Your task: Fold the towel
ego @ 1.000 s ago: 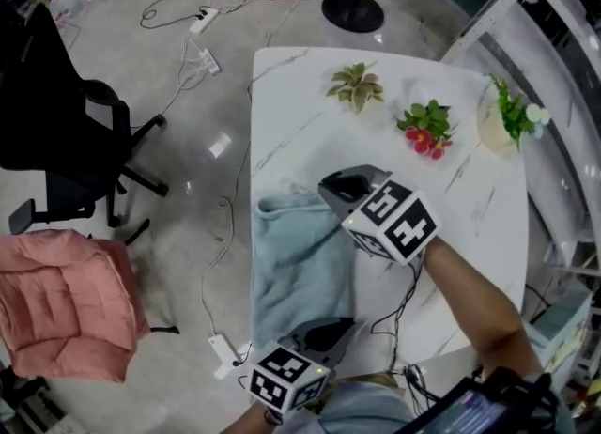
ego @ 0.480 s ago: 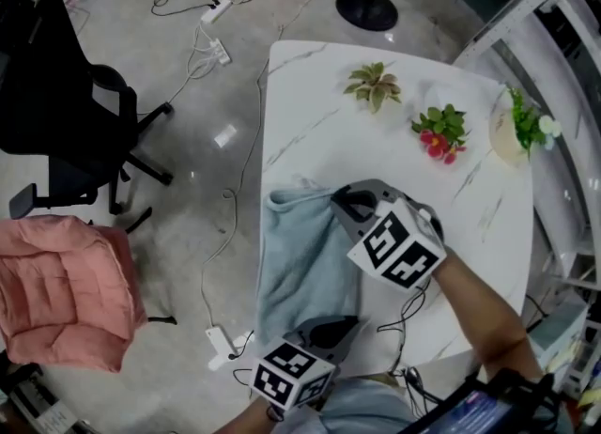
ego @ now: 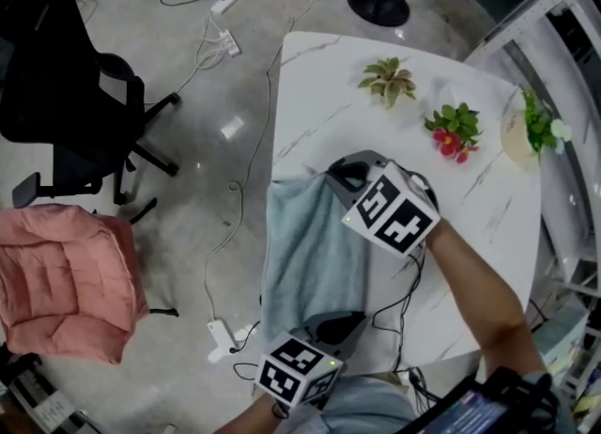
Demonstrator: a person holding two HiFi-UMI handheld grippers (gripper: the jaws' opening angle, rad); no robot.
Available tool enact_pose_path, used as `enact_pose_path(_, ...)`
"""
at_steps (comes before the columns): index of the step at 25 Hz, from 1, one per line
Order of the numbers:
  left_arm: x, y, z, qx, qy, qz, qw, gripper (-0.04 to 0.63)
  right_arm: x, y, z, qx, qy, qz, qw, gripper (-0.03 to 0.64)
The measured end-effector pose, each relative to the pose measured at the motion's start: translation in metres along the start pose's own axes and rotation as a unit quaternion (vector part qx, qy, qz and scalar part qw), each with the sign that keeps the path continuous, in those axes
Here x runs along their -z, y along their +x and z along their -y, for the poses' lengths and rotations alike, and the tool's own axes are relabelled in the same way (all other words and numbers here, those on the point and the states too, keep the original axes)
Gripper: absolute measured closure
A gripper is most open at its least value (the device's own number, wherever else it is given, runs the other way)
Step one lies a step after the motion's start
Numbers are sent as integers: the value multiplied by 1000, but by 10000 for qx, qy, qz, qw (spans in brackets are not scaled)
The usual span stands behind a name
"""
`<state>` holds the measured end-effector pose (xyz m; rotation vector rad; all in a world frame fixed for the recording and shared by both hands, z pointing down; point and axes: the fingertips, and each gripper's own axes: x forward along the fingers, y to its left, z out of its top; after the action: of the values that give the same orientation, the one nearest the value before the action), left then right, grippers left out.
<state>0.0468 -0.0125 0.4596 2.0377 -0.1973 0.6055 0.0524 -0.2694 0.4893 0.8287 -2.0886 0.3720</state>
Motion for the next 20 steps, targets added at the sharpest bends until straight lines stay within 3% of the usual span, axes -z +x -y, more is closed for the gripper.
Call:
enact_pose_path(7,0,2,0,-21,82,129,9999,581,-45,-51,-26,-264,189,626,9975,597)
enact_pose_path(11,1,2,1,-72,141,135,9998,581,-47,-20,-60,-635,-146,376,9972,598)
enact_pose_path(20,2,3,-2,-172,278,139,9994,581,-46,38,-30,-35,-272,-216,9994,598)
